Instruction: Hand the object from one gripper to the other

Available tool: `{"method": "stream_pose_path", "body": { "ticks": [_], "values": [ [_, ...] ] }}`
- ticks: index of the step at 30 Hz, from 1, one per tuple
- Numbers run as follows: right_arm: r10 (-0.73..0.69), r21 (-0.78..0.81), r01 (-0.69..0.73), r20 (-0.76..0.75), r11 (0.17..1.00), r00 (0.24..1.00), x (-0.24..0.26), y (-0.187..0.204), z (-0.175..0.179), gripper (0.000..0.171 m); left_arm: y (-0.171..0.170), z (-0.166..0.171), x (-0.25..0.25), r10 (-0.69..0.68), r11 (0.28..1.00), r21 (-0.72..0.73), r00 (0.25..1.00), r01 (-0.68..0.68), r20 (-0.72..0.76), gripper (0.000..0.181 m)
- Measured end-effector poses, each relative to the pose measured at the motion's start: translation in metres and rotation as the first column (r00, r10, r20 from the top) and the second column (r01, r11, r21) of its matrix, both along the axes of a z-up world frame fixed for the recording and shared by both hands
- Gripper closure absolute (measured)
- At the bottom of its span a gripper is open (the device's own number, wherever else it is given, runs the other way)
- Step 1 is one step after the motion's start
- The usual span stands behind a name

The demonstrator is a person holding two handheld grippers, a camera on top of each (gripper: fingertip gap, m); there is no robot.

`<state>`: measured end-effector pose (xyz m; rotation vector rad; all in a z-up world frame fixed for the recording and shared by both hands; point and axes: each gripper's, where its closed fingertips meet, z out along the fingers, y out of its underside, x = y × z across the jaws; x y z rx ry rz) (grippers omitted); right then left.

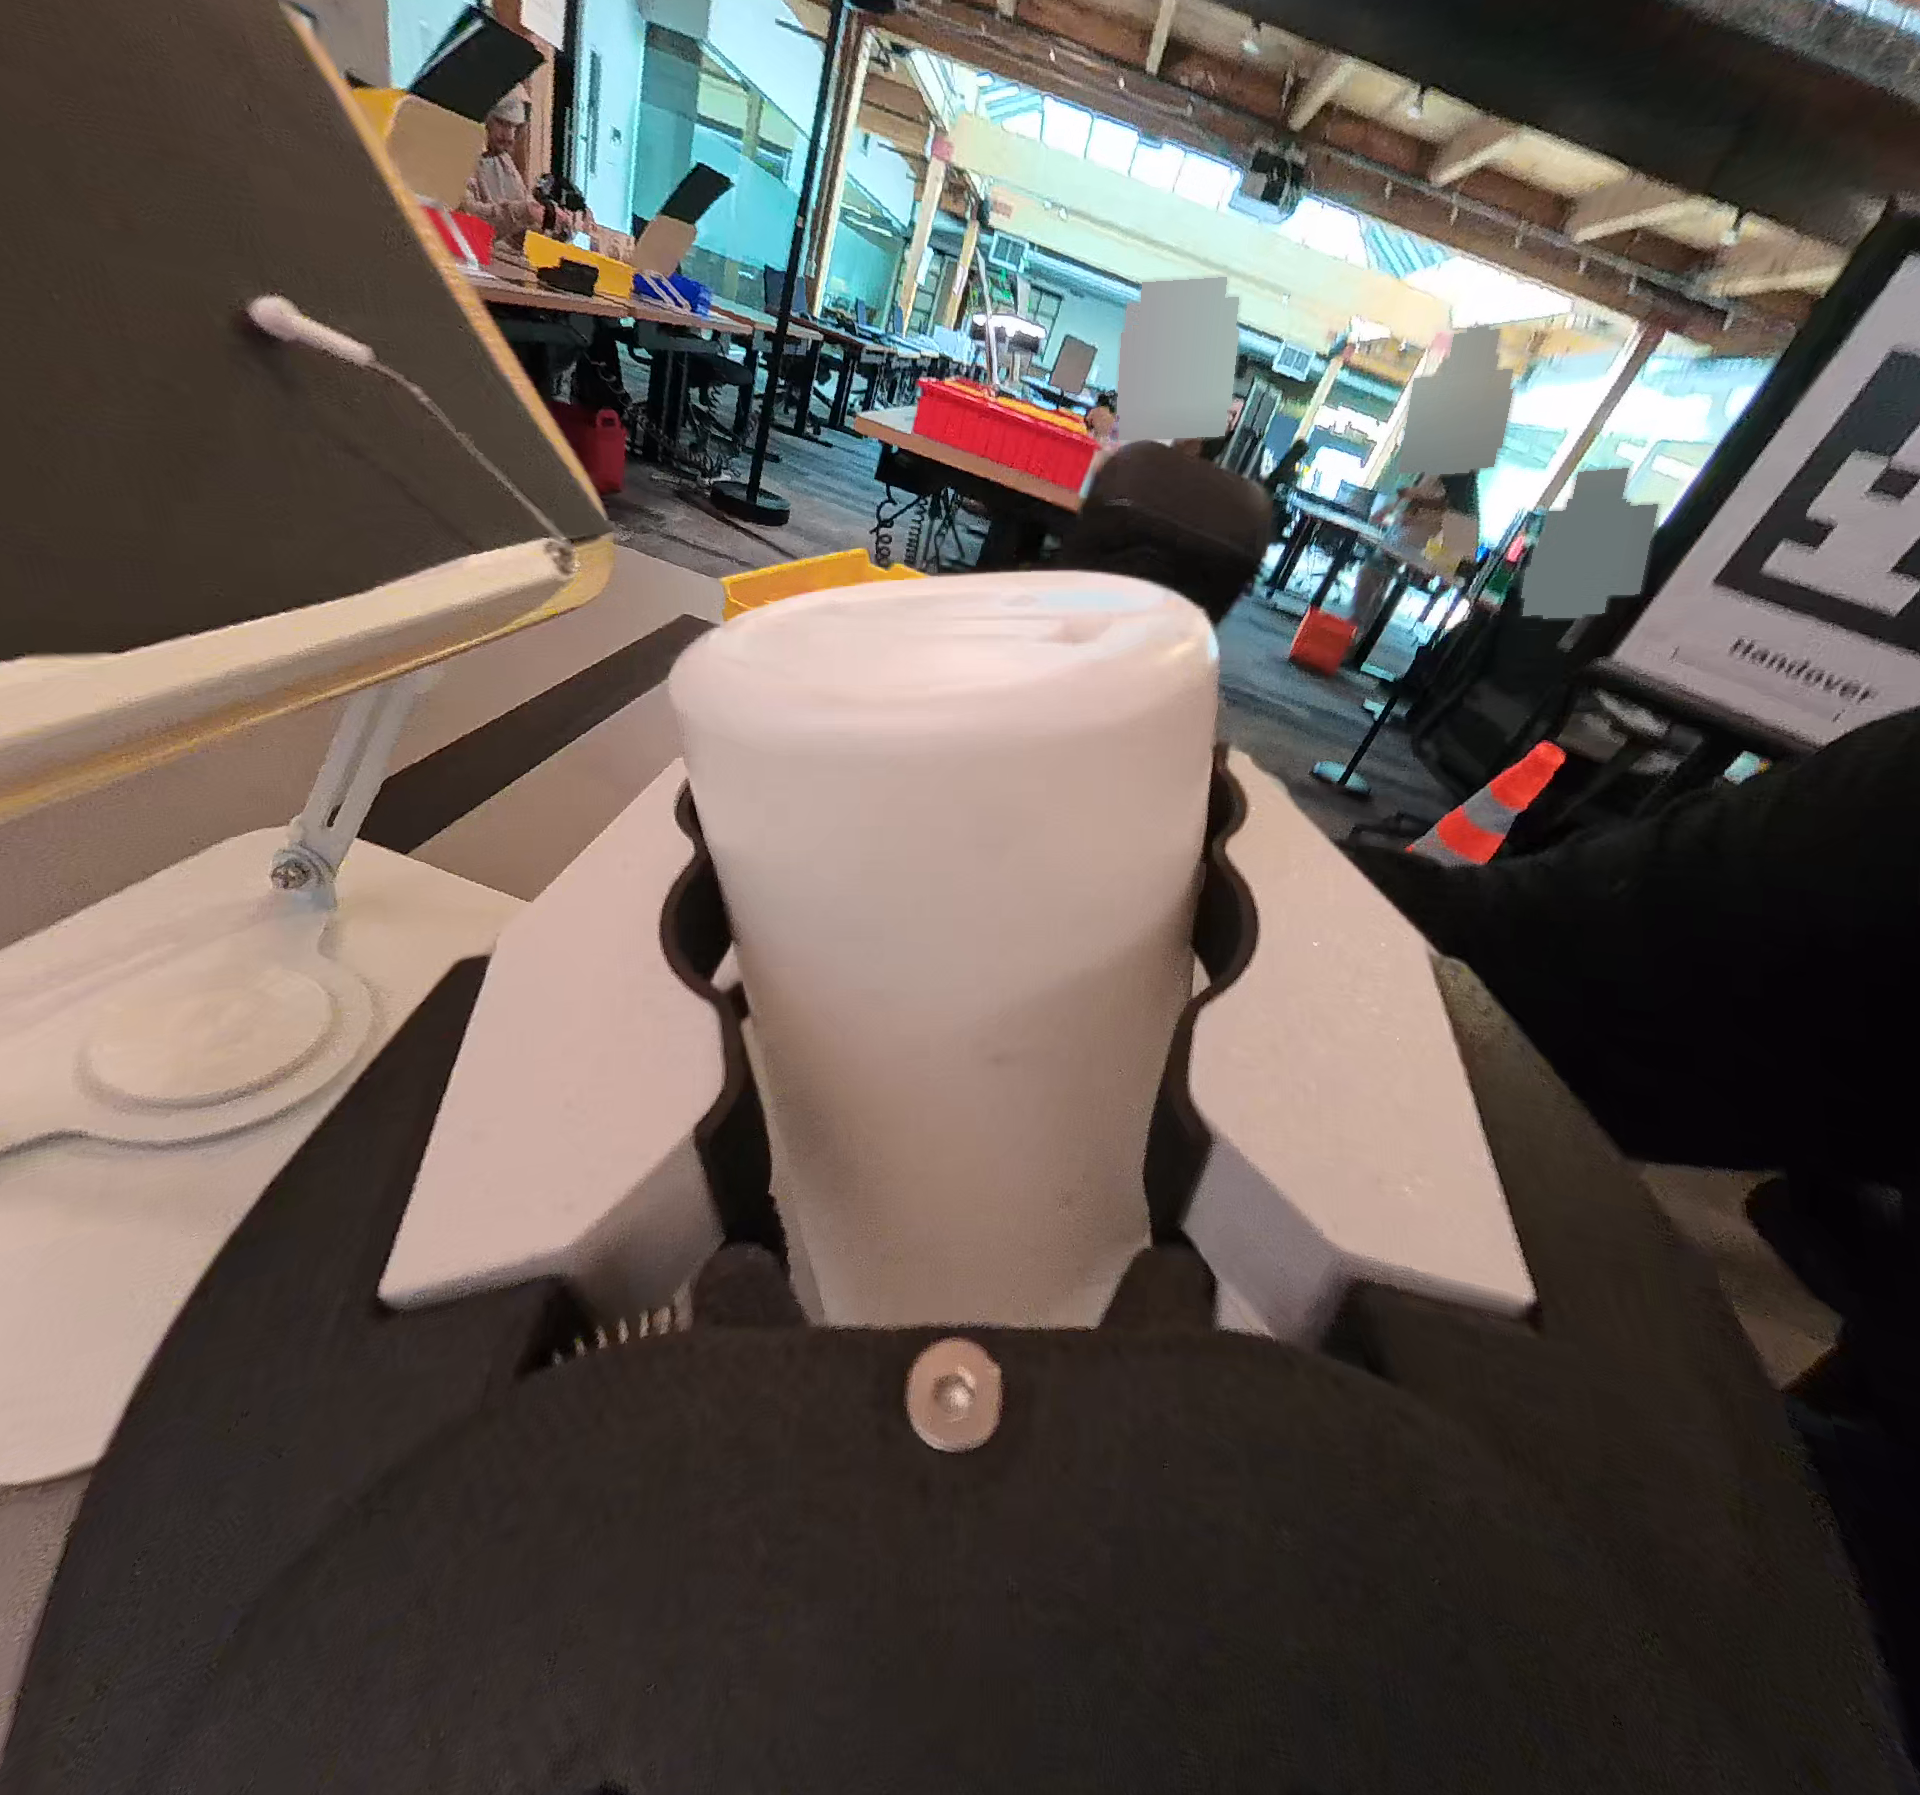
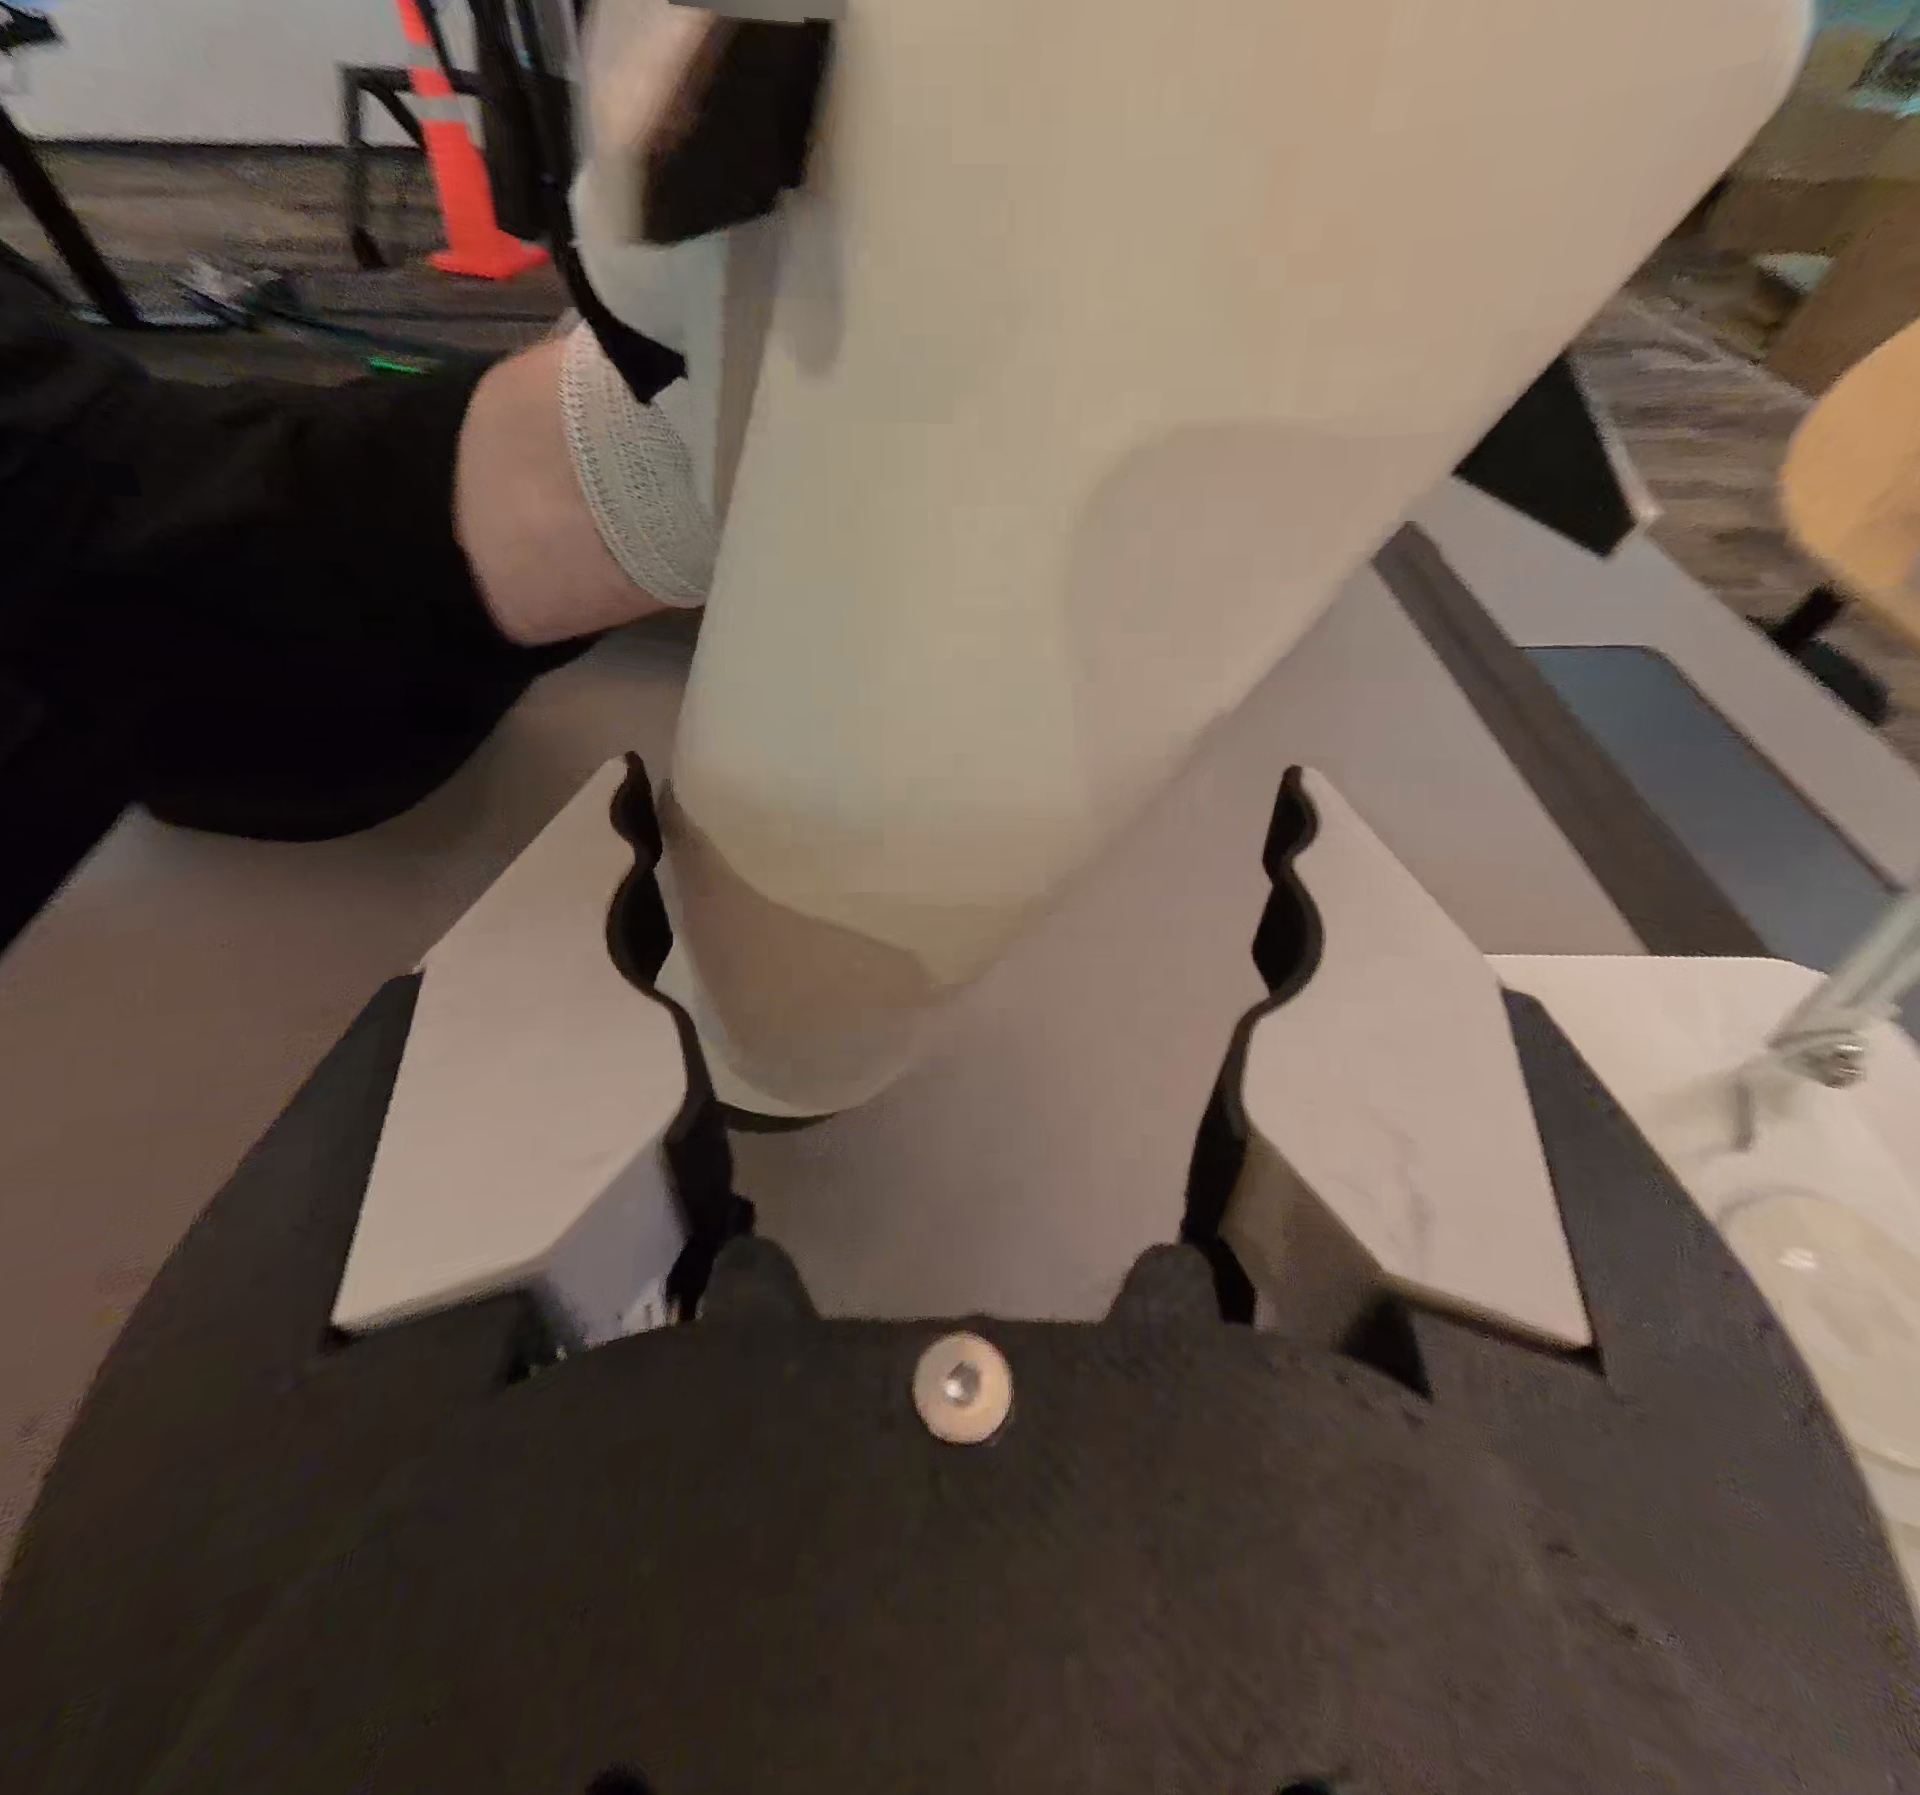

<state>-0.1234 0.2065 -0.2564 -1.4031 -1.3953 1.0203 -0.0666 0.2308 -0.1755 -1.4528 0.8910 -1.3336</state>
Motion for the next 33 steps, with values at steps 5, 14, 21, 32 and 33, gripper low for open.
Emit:
{"method": "stream_pose_path", "body": {
  "ticks": [5,14,21,32,33],
  "values": [
    [-0.015,0.222,0.015,-0.002,0.975,1.000,0.011,-0.002,0.021,0.048,0.023,0.001,-0.025,0.050,0.985,-0.168,0.994,-0.032,0.099,0.092],
    [0.003,0.478,-0.083,0.167,0.874,0.986,0.004,-0.030,0.017,0.091,0.060,0.009,-0.085,0.188,0.934,-0.347,0.943,-0.086,0.273,0.092],
    [0.112,0.024,-0.117,0.151,0.993,0.982,-0.011,-0.032,-0.034,0.075,0.063,0.026,-0.103,0.250,0.934,-0.330,0.914,-0.140,0.320,0.091],
    [0.100,-0.459,-0.178,-0.190,0.870,0.977,-0.045,-0.040,-0.021,0.075,0.044,0.045,-0.082,0.198,0.974,-0.168,0.925,-0.150,0.324,0.092],
    [0.106,-0.471,-0.193,-0.204,0.861,0.973,-0.044,-0.041,-0.019,0.075,0.040,0.047,-0.078,0.189,0.977,-0.156,0.928,-0.144,0.323,0.091]
  ]
}}
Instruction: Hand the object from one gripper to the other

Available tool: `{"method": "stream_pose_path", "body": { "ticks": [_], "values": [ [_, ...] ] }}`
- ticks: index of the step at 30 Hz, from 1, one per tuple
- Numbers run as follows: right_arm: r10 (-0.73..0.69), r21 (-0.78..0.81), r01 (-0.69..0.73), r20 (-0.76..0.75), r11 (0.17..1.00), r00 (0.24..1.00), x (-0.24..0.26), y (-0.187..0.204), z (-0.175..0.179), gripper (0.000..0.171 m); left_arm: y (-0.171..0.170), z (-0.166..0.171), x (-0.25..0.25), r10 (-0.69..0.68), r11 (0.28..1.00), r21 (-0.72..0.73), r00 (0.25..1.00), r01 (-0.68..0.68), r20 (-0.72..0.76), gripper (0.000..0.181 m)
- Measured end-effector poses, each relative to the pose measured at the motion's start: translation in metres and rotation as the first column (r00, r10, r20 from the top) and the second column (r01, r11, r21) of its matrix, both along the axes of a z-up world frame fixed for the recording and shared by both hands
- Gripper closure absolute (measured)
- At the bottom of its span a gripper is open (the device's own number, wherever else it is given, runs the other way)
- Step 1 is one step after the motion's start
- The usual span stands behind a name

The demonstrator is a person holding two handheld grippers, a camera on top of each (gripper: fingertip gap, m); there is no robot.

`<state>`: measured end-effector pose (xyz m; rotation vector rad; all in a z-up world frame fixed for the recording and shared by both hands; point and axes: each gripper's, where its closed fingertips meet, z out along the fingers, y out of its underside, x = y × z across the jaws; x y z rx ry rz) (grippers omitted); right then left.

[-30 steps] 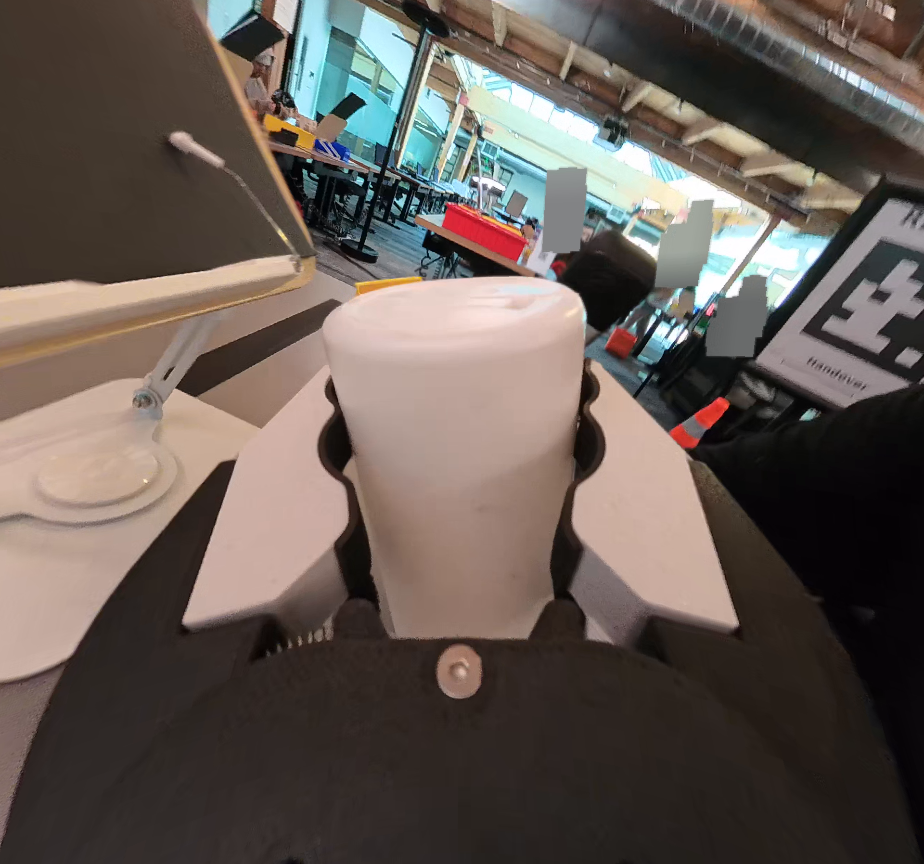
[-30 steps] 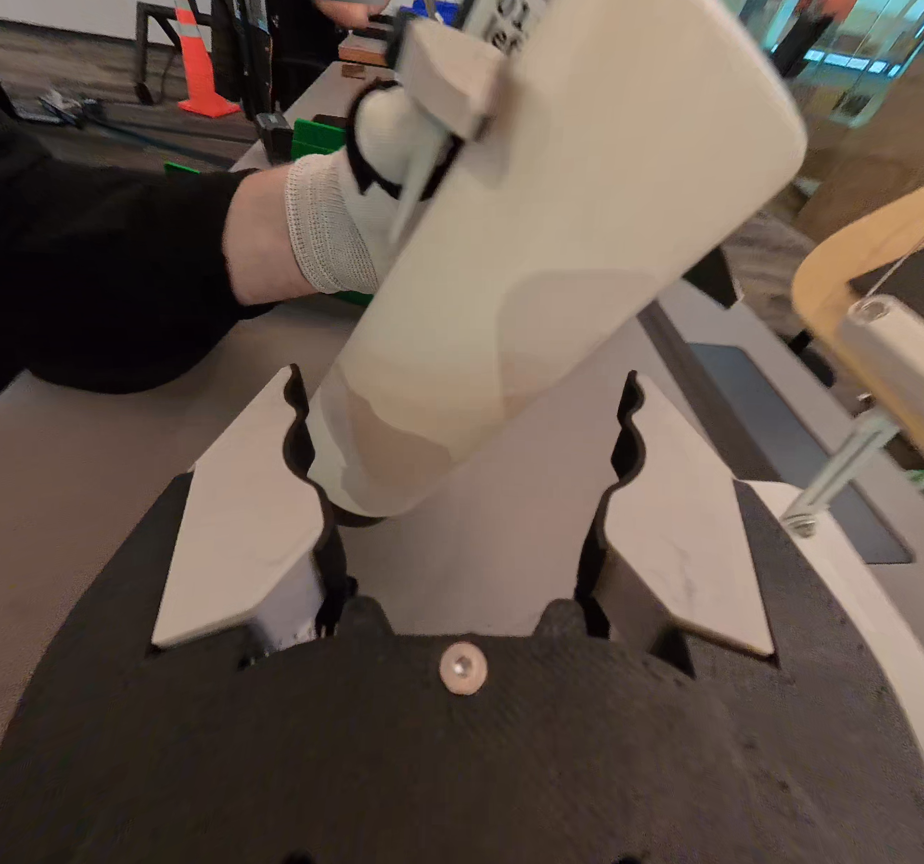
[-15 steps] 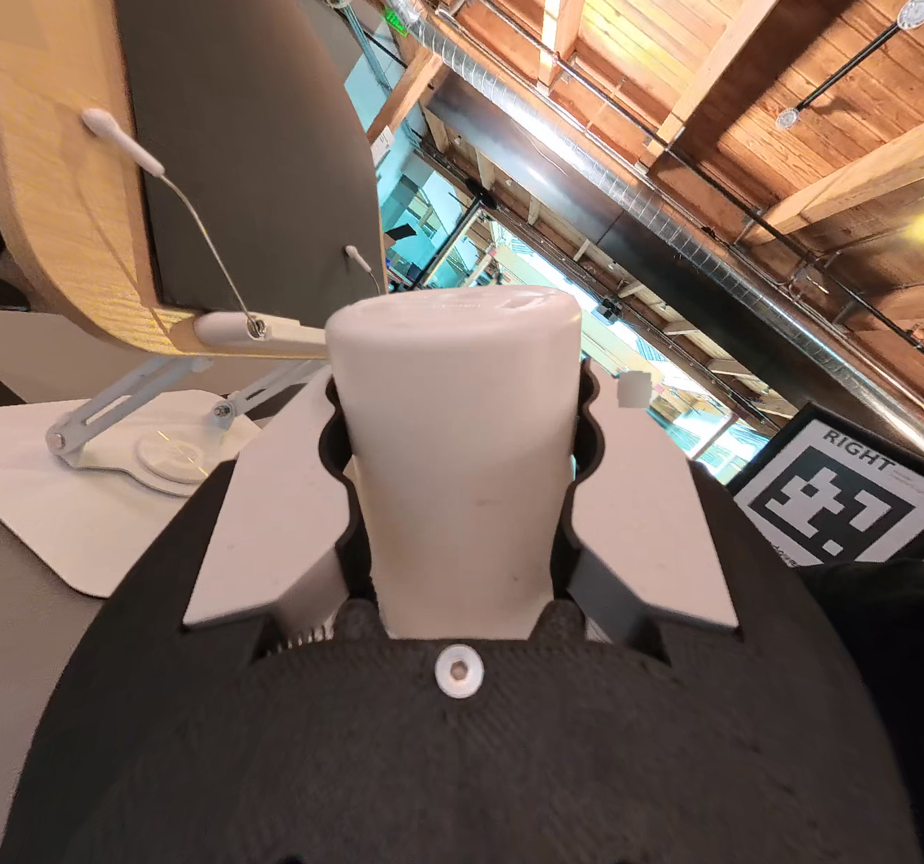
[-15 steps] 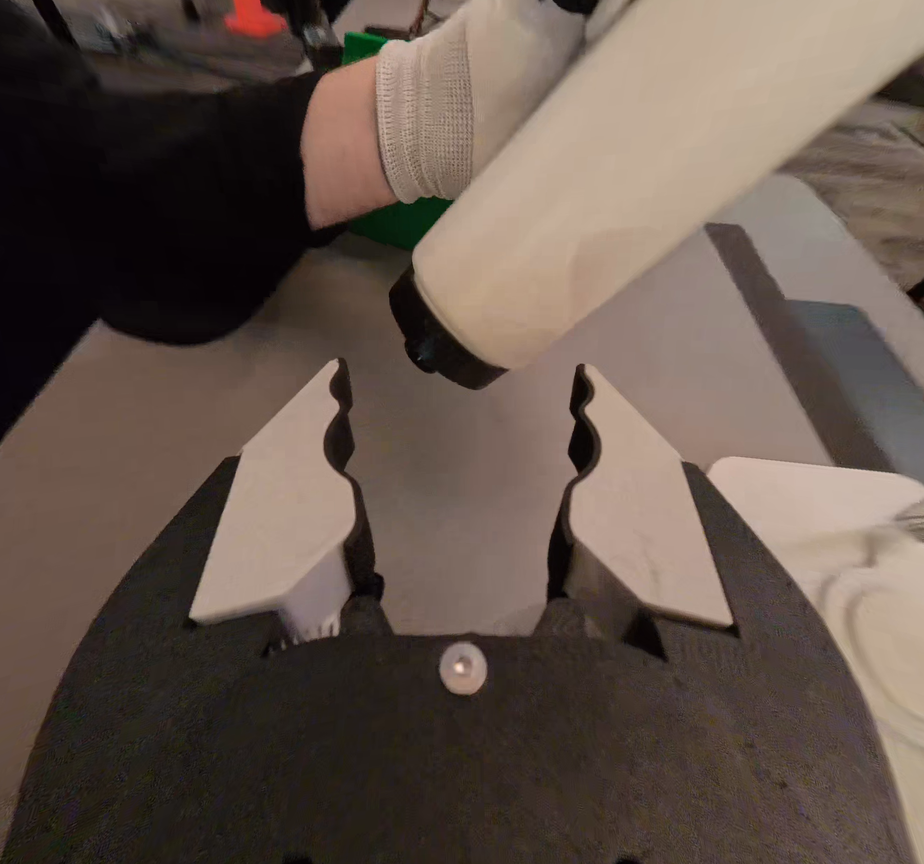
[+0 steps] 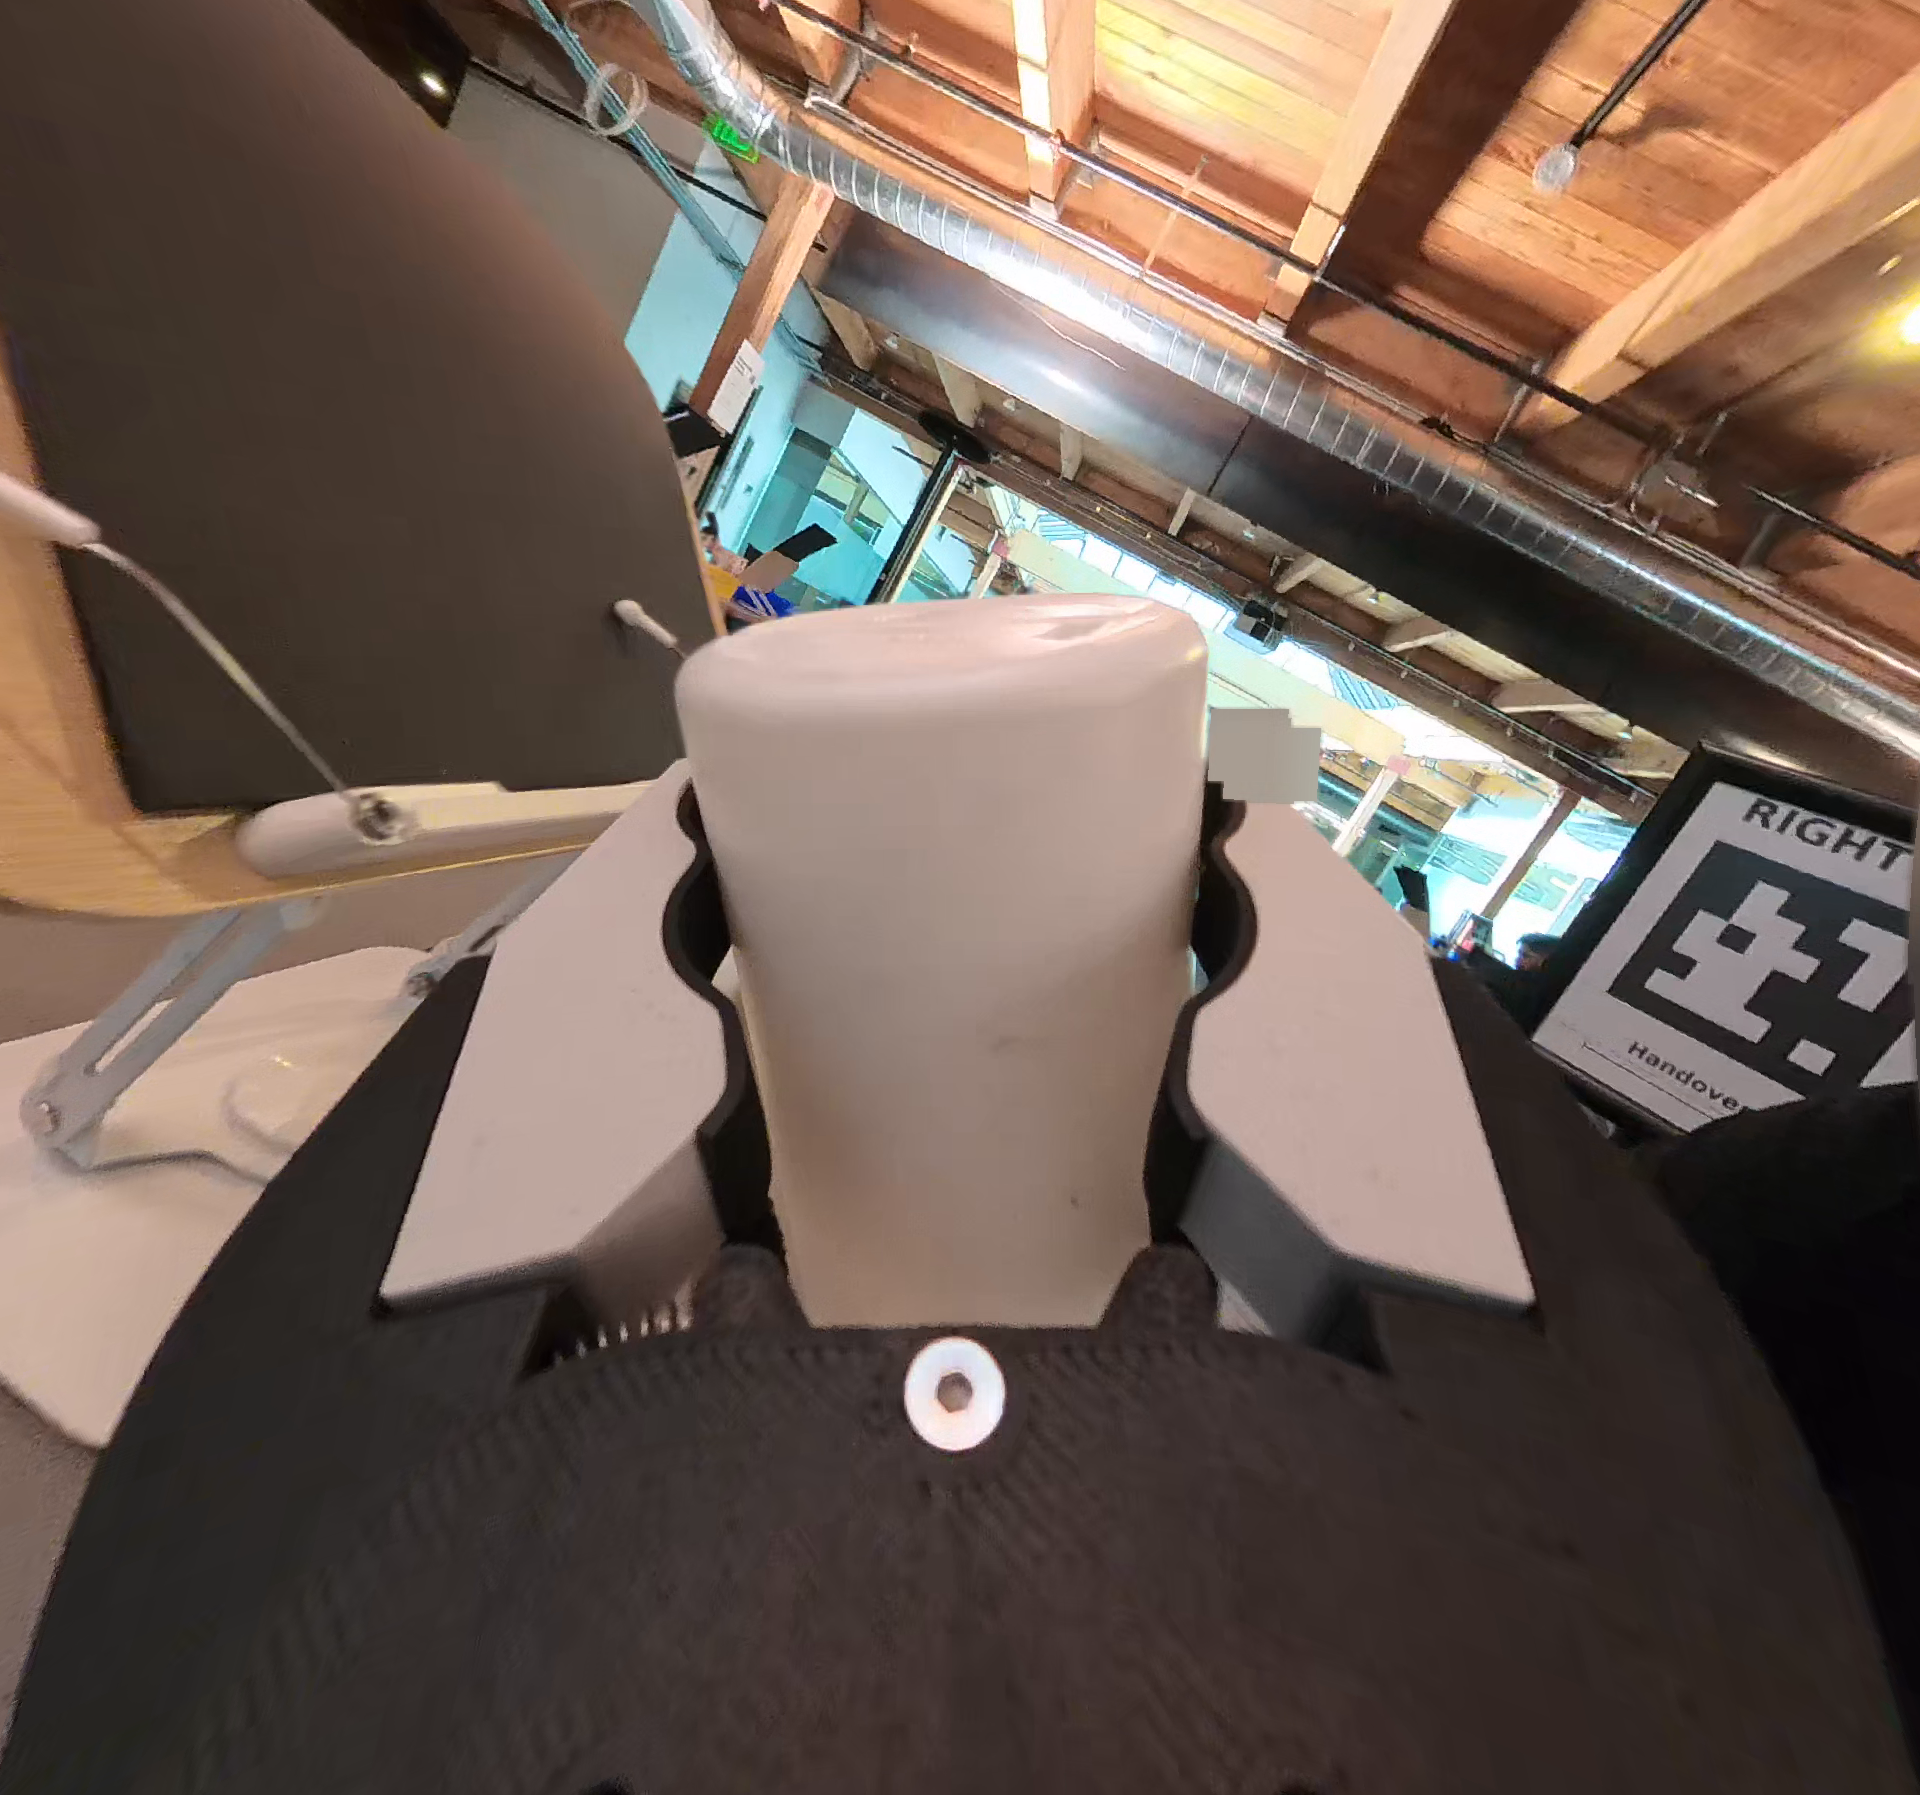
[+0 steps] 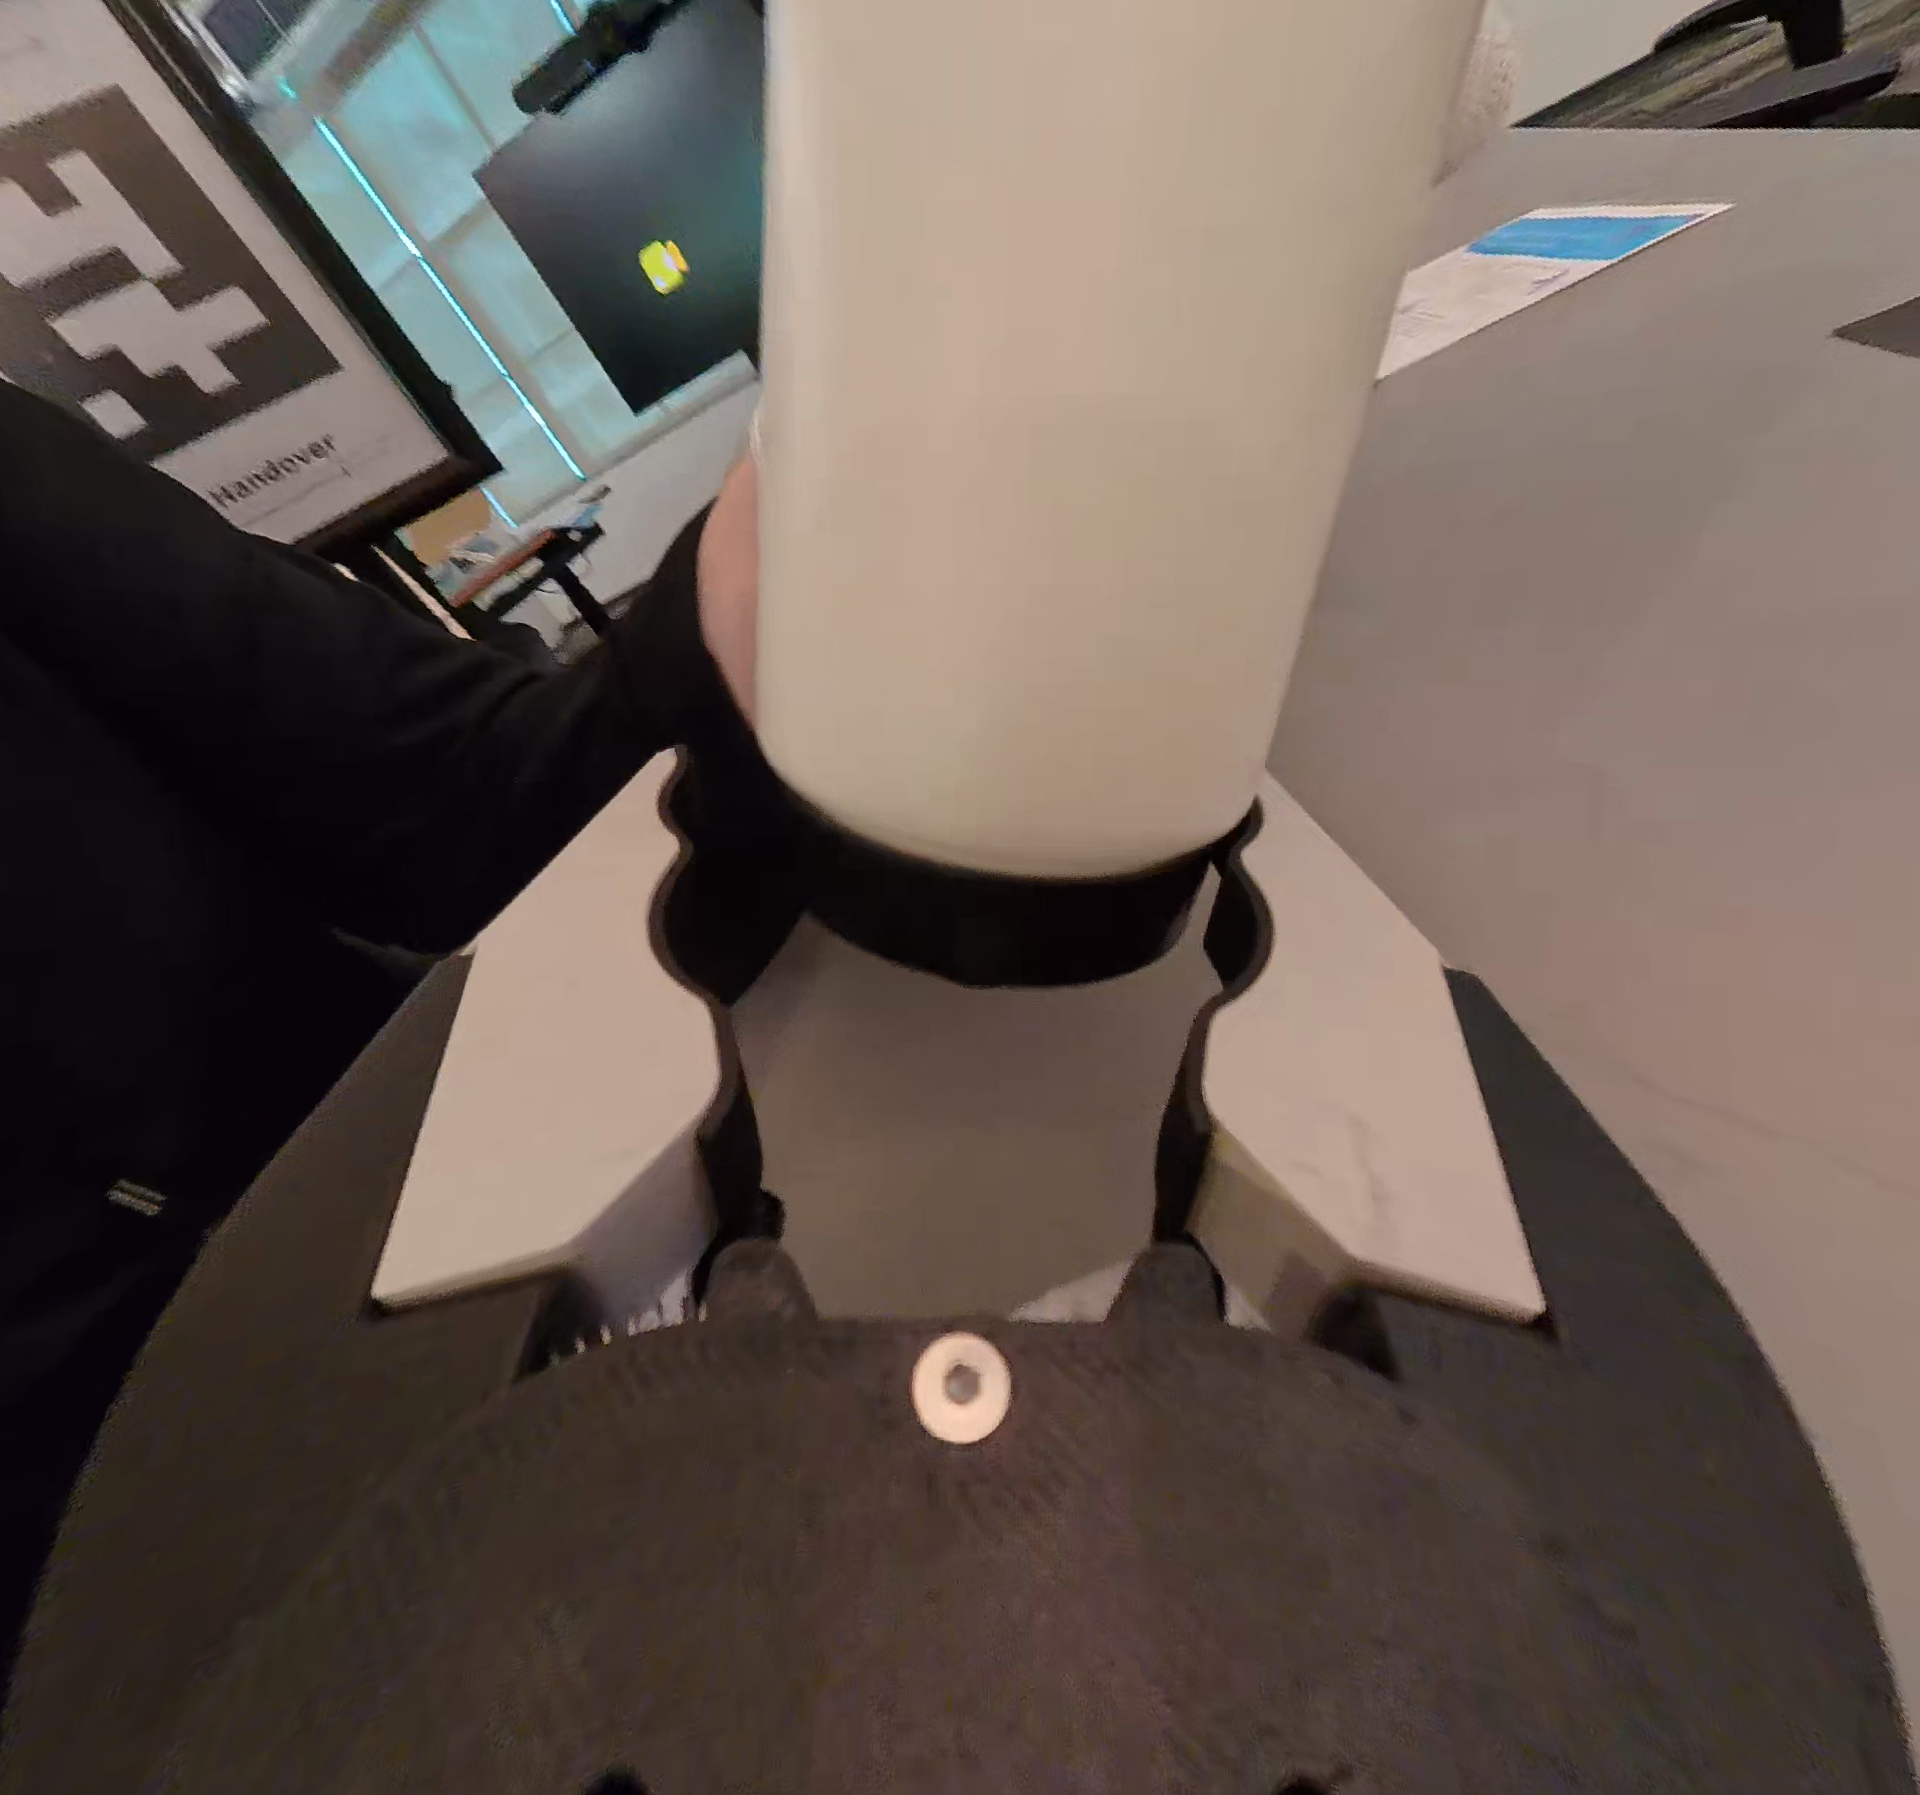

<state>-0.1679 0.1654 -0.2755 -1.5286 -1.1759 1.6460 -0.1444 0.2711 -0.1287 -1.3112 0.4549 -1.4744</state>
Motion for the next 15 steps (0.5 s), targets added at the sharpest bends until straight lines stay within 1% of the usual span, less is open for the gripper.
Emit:
{"method": "stream_pose_path", "body": {
  "ticks": [4,9,10,12,15],
  "values": [
    [0.002,-0.029,-0.002,-0.029,1.000,1.000,0.000,0.000,0.003,0.081,-0.009,0.001,0.015,-0.031,0.999,0.022,0.999,0.031,-0.013,0.091],
    [-0.005,0.020,0.005,-0.027,1.000,1.000,0.001,0.003,0.002,0.083,-0.015,0.006,0.016,-0.035,0.997,0.074,0.999,0.036,-0.020,0.091],
    [-0.007,0.050,0.008,-0.006,0.999,1.000,0.000,0.003,0.000,0.083,-0.018,0.007,0.017,-0.046,0.995,0.088,0.998,0.048,-0.031,0.091],
    [-0.056,0.124,0.055,0.009,0.991,0.998,0.002,0.010,0.000,0.083,-0.024,0.012,0.018,-0.058,0.991,0.117,0.998,0.061,-0.031,0.093],
    [-0.147,0.274,0.128,0.050,0.953,0.988,0.012,0.026,0.002,0.084,-0.035,0.019,0.022,-0.078,0.983,0.165,0.996,0.085,-0.048,0.096]
  ]
}}
